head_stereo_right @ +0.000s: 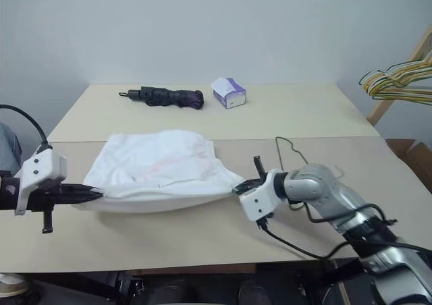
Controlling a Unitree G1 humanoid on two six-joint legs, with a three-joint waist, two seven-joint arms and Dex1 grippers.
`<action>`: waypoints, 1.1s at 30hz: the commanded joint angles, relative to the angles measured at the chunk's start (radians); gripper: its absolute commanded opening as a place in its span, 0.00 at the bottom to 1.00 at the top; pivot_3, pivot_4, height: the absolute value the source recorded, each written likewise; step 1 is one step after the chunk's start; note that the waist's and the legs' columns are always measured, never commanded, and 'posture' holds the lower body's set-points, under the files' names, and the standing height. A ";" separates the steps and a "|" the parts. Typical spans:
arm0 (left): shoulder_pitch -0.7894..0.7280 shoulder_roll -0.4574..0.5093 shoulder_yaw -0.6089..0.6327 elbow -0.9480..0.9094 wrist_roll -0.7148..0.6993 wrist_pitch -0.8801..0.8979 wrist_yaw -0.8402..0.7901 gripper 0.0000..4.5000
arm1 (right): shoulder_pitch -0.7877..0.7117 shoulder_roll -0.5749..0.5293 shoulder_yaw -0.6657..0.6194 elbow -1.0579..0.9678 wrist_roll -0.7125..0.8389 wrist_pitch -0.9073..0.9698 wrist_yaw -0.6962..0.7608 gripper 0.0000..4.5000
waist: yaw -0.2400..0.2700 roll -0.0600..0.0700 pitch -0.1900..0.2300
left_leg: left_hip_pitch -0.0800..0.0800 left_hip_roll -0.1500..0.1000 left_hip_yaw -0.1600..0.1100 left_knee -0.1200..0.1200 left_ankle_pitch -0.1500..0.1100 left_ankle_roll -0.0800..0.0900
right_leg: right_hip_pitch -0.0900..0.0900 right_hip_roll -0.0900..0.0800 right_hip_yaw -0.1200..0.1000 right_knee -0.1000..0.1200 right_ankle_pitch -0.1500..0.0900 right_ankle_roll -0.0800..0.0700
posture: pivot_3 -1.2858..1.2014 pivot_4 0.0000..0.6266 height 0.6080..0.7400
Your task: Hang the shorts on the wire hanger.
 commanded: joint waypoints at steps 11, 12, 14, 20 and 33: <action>-0.716 -0.271 -0.399 0.459 0.325 -0.019 0.378 0.00 | -0.447 0.329 -0.097 0.287 0.275 0.831 -0.147 0.00 | 0.023 -0.003 0.000 | 0.011 -0.001 0.001 -0.001 0.000 0.000 | 0.004 0.002 0.000 0.000 0.000 0.000 | 0.56 0.00 1.00; -0.835 -0.349 -0.407 0.574 0.377 -0.035 0.516 0.00 | -0.514 0.374 -0.101 0.392 0.208 0.813 -0.256 0.00 | 0.037 -0.003 0.000 | 0.008 -0.002 0.001 -0.001 0.001 -0.001 | 0.003 0.002 0.000 0.001 0.001 0.001 | 0.55 0.00 1.00; -1.022 -0.468 -0.366 0.739 0.424 -0.089 0.755 0.00 | -0.626 0.440 -0.123 0.568 0.094 0.739 -0.489 0.00 | 0.054 -0.008 -0.003 | 0.000 -0.003 0.000 0.000 0.002 -0.003 | -0.001 0.002 0.000 0.001 0.005 0.002 | 0.56 0.00 1.00; -1.328 -0.593 -0.134 0.809 0.341 -0.461 1.124 0.00 | -0.836 0.495 -0.265 0.757 -0.102 0.469 -1.131 0.00 | 0.058 -0.012 -0.002 | -0.055 -0.005 -0.007 0.007 0.010 -0.017 | -0.064 -0.005 -0.006 0.024 0.009 0.002 | 0.55 0.00 1.00; -0.623 -0.350 -0.196 0.402 0.211 -0.506 0.569 0.00 | -0.352 0.274 -0.003 0.424 -0.333 0.211 -0.774 0.00 | -0.027 -0.009 -0.002 | -0.020 -0.013 0.004 -0.007 0.005 0.000 | -0.028 -0.020 -0.028 0.004 0.009 0.000 | 0.55 0.00 1.00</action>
